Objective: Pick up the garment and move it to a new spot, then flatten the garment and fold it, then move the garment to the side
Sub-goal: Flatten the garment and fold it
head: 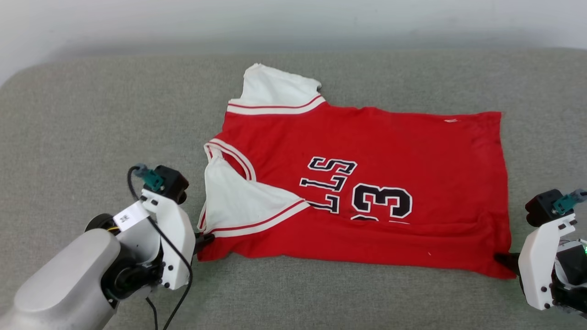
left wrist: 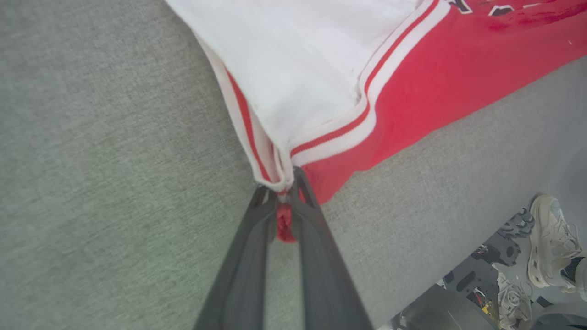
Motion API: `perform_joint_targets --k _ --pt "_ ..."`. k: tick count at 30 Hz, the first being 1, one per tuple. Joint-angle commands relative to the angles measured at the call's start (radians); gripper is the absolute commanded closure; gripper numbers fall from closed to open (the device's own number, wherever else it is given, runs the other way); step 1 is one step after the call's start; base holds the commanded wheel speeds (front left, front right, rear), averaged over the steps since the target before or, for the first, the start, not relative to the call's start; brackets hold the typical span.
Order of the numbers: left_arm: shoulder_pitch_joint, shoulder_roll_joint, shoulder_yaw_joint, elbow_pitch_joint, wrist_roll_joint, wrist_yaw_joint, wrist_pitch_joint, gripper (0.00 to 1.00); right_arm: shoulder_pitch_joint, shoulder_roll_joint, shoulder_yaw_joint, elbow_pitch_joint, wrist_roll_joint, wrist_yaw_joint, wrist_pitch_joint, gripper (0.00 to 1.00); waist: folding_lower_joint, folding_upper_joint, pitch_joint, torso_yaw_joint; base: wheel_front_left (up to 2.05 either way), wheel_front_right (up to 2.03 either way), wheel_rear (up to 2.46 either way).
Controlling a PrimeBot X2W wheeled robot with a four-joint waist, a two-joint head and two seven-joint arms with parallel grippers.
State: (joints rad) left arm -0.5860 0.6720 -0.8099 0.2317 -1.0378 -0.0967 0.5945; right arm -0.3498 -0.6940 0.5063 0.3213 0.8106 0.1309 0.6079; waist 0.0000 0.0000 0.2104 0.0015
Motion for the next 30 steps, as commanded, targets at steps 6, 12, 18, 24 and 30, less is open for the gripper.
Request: perform_joint_targets --k 6,12,18,24,30 --pt "0.067 0.053 0.026 -0.043 -0.035 0.005 -0.025 1.00 0.029 -0.049 -0.006 -0.060 0.029 -0.001 -0.050 1.00 0.0000 0.0000 -0.076 -0.021 0.00 0.00 0.00" --pt "0.138 0.111 0.040 -0.141 -0.062 0.037 -0.032 1.00 0.100 -0.106 -0.041 -0.147 0.046 -0.001 -0.075 1.00 0.0000 0.0000 -0.103 -0.025 0.00 0.00 0.00" --pt "0.219 0.169 0.036 -0.239 -0.074 0.078 -0.031 1.00 0.201 -0.136 -0.113 -0.216 0.054 -0.001 -0.065 1.00 0.0000 0.0000 -0.101 -0.027 0.00 0.00 0.00" --pt "0.257 0.167 0.019 -0.254 -0.078 0.101 -0.023 1.00 0.258 -0.105 -0.165 -0.225 0.046 -0.001 -0.029 1.00 0.0000 0.0000 -0.068 -0.026 0.00 0.00 0.00" --pt "0.243 0.135 -0.006 -0.171 -0.070 0.091 -0.011 1.00 0.240 -0.048 -0.137 -0.143 0.010 -0.001 0.008 1.00 0.0000 0.0000 -0.033 -0.025 0.00 0.00 0.00"
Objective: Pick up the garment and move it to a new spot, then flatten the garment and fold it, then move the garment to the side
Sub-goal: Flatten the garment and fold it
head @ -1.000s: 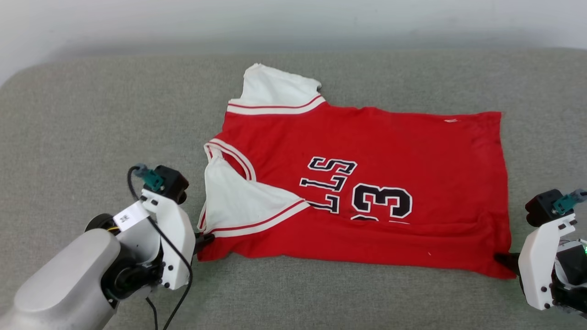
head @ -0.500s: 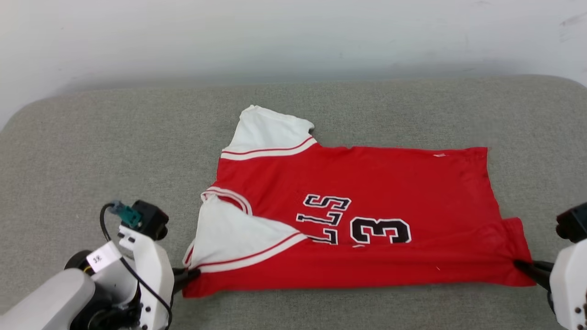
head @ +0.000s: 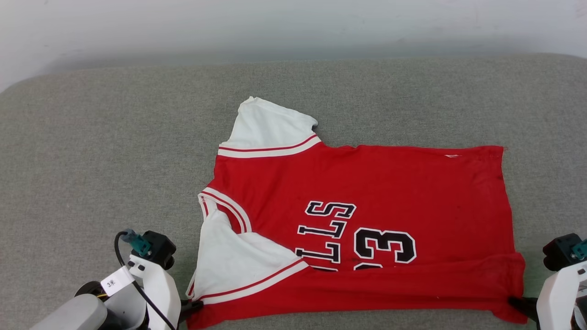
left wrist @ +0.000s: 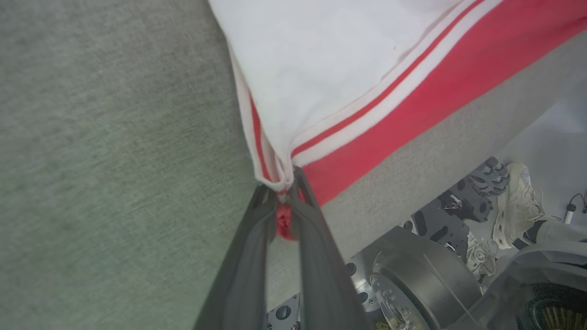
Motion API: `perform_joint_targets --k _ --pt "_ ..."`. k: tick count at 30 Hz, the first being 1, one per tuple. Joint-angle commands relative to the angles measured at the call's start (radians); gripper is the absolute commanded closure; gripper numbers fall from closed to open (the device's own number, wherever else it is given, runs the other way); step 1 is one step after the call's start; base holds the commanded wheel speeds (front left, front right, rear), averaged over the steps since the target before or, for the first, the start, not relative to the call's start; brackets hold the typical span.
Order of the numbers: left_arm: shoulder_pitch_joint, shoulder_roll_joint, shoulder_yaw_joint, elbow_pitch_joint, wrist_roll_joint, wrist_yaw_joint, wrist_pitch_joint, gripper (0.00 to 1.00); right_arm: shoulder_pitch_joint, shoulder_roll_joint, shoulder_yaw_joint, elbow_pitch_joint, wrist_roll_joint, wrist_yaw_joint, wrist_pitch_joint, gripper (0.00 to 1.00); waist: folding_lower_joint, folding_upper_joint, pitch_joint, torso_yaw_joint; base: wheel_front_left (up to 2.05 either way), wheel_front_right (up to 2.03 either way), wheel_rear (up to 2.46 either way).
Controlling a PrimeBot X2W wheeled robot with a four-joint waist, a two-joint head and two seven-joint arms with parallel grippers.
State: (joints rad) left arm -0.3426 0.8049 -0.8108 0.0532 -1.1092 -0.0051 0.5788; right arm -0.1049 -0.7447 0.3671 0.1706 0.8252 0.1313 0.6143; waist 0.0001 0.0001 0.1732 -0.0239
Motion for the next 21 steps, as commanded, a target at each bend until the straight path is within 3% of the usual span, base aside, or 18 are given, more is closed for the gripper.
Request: perform_joint_targets --k 1,4,5,6,7,11,12,13,21 --pt "-0.005 0.000 -0.010 0.022 0.010 -0.005 0.007 1.00 -0.012 0.012 0.009 0.025 -0.011 -0.001 0.001 1.00 -0.0001 -0.0001 0.007 0.001 0.00 0.00 0.00" --pt "-0.013 -0.022 -0.011 0.057 0.010 -0.019 -0.008 1.00 -0.024 0.039 0.027 0.061 -0.020 -0.001 -0.022 1.00 -0.0001 -0.0001 0.007 0.004 0.00 0.00 0.00" --pt "-0.013 -0.028 -0.009 0.065 0.007 -0.019 -0.015 1.00 -0.028 0.046 0.031 0.066 -0.019 -0.001 -0.035 0.84 -0.0001 -0.0001 0.004 0.005 0.00 0.00 0.00" --pt "-0.015 -0.030 -0.007 0.069 0.009 -0.023 -0.022 0.68 -0.031 0.050 0.030 0.069 -0.018 -0.001 -0.050 0.51 -0.0001 -0.0001 -0.002 0.006 0.00 0.00 0.00" --pt "-0.018 -0.028 -0.002 0.073 0.018 -0.023 -0.036 0.00 -0.035 0.051 0.025 0.070 -0.020 -0.001 -0.071 0.00 -0.0001 -0.0001 -0.009 0.006 0.00 0.00 0.00" --pt "-0.035 -0.008 0.012 0.056 0.043 -0.029 -0.072 0.00 -0.036 0.042 -0.005 0.050 -0.034 -0.001 -0.159 0.00 -0.0001 -0.0001 -0.039 0.006 0.00 0.00 0.00" --pt "-0.086 0.027 0.065 -0.006 0.068 -0.026 -0.120 0.00 -0.050 0.047 -0.076 0.008 -0.086 -0.001 -0.299 0.00 -0.0001 -0.0001 -0.063 -0.003 0.00 0.00 0.00" --pt "-0.106 0.029 0.082 -0.015 0.081 -0.020 -0.146 0.00 -0.053 0.057 -0.090 -0.005 -0.103 -0.001 -0.333 0.00 -0.0001 -0.0001 -0.064 -0.006 0.00 0.00 0.00" --pt "-0.284 -0.030 0.175 0.018 0.202 0.029 -0.321 0.00 -0.097 0.213 -0.287 -0.073 -0.307 -0.001 -0.595 0.00 -0.0001 -0.0001 -0.013 -0.042 0.00 0.00 0.00"
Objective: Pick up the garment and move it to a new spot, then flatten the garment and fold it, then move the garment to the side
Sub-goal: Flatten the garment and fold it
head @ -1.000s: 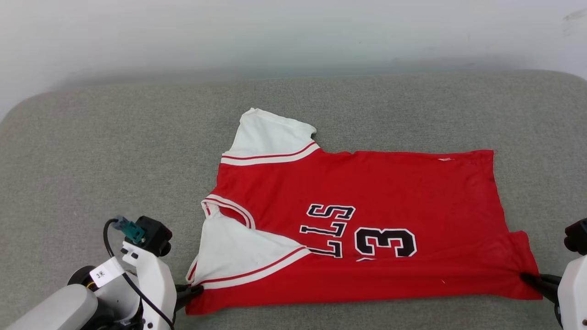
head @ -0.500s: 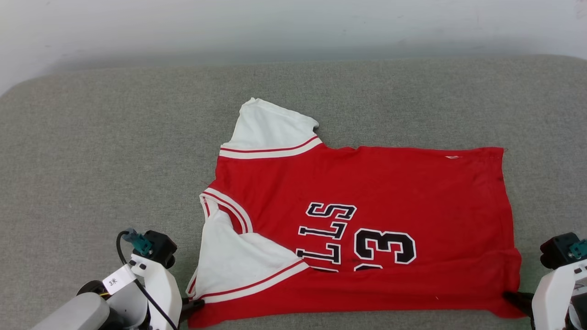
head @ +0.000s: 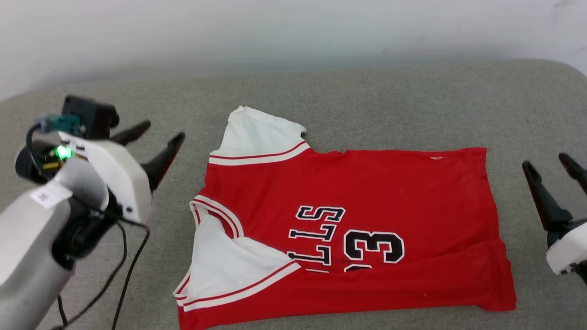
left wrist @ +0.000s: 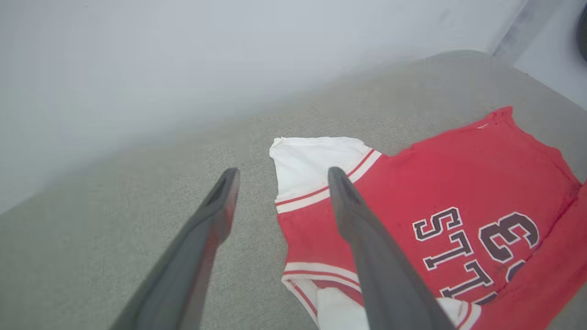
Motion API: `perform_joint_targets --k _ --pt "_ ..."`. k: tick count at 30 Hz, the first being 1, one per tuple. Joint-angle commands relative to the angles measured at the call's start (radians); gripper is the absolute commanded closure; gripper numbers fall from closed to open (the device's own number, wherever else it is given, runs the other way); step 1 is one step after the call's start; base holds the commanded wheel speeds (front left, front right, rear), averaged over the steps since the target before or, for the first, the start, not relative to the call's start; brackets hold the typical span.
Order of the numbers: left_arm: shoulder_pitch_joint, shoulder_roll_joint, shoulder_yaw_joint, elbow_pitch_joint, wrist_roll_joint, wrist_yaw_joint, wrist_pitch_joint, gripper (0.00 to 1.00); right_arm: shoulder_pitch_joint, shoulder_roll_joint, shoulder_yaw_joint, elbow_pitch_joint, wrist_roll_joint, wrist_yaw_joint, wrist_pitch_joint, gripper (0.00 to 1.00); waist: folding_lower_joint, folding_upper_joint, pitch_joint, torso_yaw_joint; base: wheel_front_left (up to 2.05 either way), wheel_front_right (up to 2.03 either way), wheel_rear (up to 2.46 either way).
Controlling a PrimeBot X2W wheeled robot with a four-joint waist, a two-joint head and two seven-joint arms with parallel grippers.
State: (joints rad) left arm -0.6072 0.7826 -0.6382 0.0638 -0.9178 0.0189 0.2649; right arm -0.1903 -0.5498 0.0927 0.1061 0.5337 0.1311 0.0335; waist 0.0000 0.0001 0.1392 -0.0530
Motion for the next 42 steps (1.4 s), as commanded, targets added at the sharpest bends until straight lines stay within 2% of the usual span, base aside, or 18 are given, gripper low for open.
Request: perform_joint_targets --k 1,8,14,18,19,23,26,31,34,38,39,40,41,42 --pt "-0.051 -0.022 0.005 0.020 0.021 0.005 -0.014 0.00 -0.015 0.041 -0.032 -0.022 -0.042 -0.001 -0.037 0.00 0.0000 -0.0001 0.035 -0.019 0.00 0.00 0.00" --pt "-0.292 -0.119 0.000 0.152 0.081 -0.025 -0.003 0.00 -0.038 0.182 -0.116 -0.116 -0.159 -0.001 -0.144 0.00 0.0000 -0.0001 0.166 -0.072 0.00 0.00 0.00" --pt "-0.500 -0.172 -0.052 0.310 0.083 -0.096 0.154 0.00 -0.067 0.232 -0.110 -0.162 -0.192 -0.001 -0.158 0.00 0.0000 -0.0001 0.276 -0.124 0.00 0.00 0.00" --pt "-0.618 -0.192 -0.090 0.411 0.035 -0.123 0.353 0.00 -0.093 0.246 -0.085 -0.161 -0.199 -0.001 -0.165 0.00 0.0000 -0.0001 0.339 -0.162 0.00 0.00 0.00" --pt "-0.618 -0.192 -0.090 0.411 0.035 -0.123 0.353 0.00 -0.093 0.246 -0.085 -0.161 -0.199 -0.001 -0.165 0.00 0.0000 -0.0001 0.339 -0.162 0.00 0.00 0.00" --pt "-0.712 -0.199 -0.118 0.482 -0.008 -0.129 0.556 0.00 -0.117 0.254 -0.073 -0.155 -0.196 -0.001 -0.176 0.00 0.0000 -0.0001 0.386 -0.187 0.00 0.00 0.00" --pt "-0.759 -0.188 -0.159 0.518 0.021 -0.122 0.658 0.00 -0.132 0.254 -0.071 -0.148 -0.190 -0.001 -0.184 0.00 0.0000 -0.0001 0.416 -0.199 0.00 0.00 0.00" --pt "-0.792 -0.175 -0.204 0.563 0.059 -0.119 0.726 0.00 -0.154 0.252 -0.054 -0.132 -0.186 -0.001 -0.199 0.00 0.0000 -0.0001 0.456 -0.212 0.00 0.00 0.00" --pt "-0.771 -0.179 -0.212 0.599 0.049 -0.104 0.757 0.00 -0.168 0.251 -0.043 -0.122 -0.183 -0.001 -0.208 0.00 0.0000 -0.0001 0.468 -0.216 0.00 0.00 0.00" --pt "-0.728 -0.170 -0.233 0.626 0.039 -0.111 0.793 0.00 -0.183 0.246 -0.036 -0.109 -0.176 -0.001 -0.217 0.00 0.0000 -0.0001 0.470 -0.217 0.00 0.00 0.00" --pt "-0.718 -0.174 -0.229 0.626 0.032 -0.112 0.792 0.03 -0.185 0.245 -0.036 -0.105 -0.175 -0.001 -0.219 0.00 0.0000 -0.0001 0.469 -0.216 0.00 0.00 0.00" --pt "-0.711 -0.177 -0.231 0.625 0.030 -0.113 0.790 0.82 -0.185 0.243 -0.038 -0.100 -0.174 -0.001 -0.221 0.00 0.0000 -0.0001 0.467 -0.214 0.00 0.00 0.00" --pt "-0.706 -0.176 -0.235 0.621 0.030 -0.114 0.787 1.00 -0.187 0.242 -0.040 -0.096 -0.173 -0.001 -0.221 0.00 0.0000 -0.0001 0.464 -0.212 0.00 0.00 0.00" --pt "-0.703 -0.175 -0.234 0.618 0.030 -0.115 0.777 1.00 -0.192 0.240 -0.041 -0.094 -0.173 -0.001 -0.224 0.00 0.0000 -0.0001 0.460 -0.211 0.00 0.00 0.00"
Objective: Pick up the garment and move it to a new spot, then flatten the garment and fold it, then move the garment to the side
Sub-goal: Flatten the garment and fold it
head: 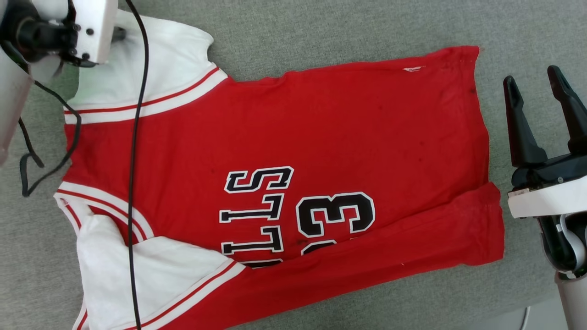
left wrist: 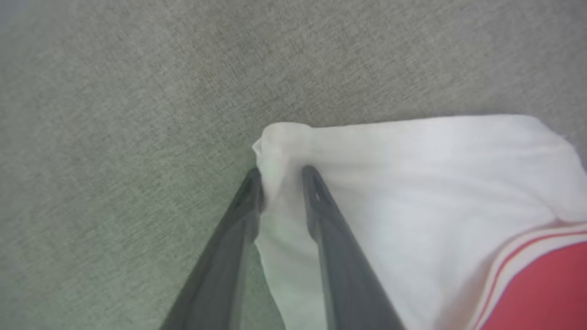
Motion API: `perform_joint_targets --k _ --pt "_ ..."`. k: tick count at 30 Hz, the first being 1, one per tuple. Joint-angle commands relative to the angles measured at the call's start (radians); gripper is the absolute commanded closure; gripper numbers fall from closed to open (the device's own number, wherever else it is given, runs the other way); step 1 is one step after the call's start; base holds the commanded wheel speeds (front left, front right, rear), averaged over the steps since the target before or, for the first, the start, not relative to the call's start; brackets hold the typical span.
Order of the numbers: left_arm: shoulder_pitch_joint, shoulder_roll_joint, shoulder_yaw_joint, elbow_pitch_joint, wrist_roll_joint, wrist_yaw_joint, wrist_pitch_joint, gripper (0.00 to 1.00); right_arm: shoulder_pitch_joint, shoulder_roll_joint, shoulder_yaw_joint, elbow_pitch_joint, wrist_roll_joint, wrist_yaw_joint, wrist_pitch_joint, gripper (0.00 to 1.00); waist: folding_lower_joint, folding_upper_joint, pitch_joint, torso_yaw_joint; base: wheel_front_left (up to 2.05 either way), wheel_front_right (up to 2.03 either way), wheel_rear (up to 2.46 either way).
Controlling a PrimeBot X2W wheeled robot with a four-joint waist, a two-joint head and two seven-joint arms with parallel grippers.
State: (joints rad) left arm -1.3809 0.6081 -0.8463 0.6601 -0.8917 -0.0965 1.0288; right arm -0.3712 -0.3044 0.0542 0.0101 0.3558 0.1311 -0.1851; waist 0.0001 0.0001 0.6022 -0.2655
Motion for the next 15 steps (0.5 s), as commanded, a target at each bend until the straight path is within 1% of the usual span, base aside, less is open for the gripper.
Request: perform_joint_targets --k 1,5,8,11,15 --pt "0.071 -0.002 -0.024 0.018 0.002 -0.002 0.000 1.00 -0.016 -0.009 -0.003 0.006 0.005 -0.001 -0.006 0.00 -0.0001 -0.0001 -0.011 0.004 0.00 0.00 0.00" --pt "0.059 -0.008 -0.010 -0.003 -0.001 -0.010 -0.060 1.00 -0.043 -0.040 -0.017 0.011 -0.006 -0.001 -0.001 0.00 -0.0001 -0.0001 -0.049 0.021 0.00 0.00 0.00" --pt "0.053 -0.019 0.006 -0.028 -0.012 -0.017 -0.122 1.00 -0.077 -0.078 -0.031 0.011 0.001 -0.001 0.024 0.00 -0.0001 -0.0001 -0.085 0.041 0.00 0.00 0.00" --pt "0.075 -0.031 0.008 -0.057 -0.030 -0.026 -0.171 1.00 -0.118 -0.134 -0.015 0.017 0.029 -0.001 0.098 0.00 -0.0001 -0.0001 -0.121 0.065 0.00 0.00 0.00" --pt "0.099 -0.033 -0.009 -0.115 -0.037 -0.031 -0.215 1.00 -0.185 -0.242 0.053 0.043 0.101 -0.001 0.258 0.00 -0.0001 -0.0001 -0.157 0.102 0.00 0.00 0.00"
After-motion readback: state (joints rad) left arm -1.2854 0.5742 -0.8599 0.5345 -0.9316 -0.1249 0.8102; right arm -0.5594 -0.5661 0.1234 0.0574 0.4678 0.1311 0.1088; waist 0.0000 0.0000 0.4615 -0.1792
